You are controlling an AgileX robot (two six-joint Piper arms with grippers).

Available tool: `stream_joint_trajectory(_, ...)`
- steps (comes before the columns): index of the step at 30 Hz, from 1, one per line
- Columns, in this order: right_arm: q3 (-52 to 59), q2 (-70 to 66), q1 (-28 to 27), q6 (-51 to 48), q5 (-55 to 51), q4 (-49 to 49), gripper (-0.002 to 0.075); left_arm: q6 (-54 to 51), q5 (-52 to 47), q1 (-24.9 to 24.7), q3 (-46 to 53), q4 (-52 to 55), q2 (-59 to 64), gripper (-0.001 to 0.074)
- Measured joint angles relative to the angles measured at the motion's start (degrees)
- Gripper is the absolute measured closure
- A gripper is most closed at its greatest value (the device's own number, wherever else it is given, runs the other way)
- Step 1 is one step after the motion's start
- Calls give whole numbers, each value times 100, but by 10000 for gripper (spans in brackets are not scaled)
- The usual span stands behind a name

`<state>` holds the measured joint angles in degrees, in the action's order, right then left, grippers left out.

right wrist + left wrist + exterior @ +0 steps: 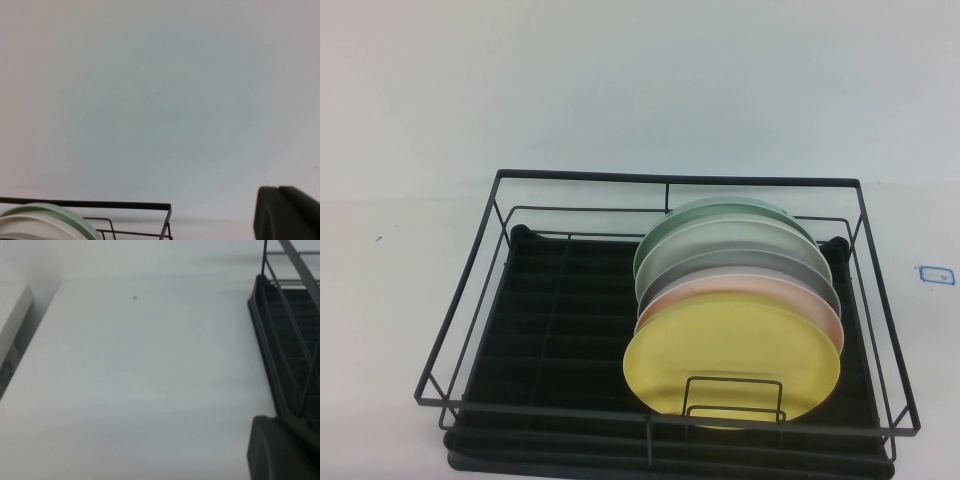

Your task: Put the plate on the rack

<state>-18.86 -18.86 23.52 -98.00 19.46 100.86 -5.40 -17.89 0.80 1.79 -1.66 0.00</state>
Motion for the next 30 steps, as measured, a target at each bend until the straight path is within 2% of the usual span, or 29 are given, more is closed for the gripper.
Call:
stream_joint_trajectory(23,0,0,0,-78,0,0,728,0,-91,0,0,25,0,734)
stream_joint_trajectory(26,0,36,0,-516,-145,0,728,0,-91,0,0,25,0,734)
stream_joint_trajectory(30,0,47,0,-1457,-1003,0,728,0,-91,10,0,25,0,734)
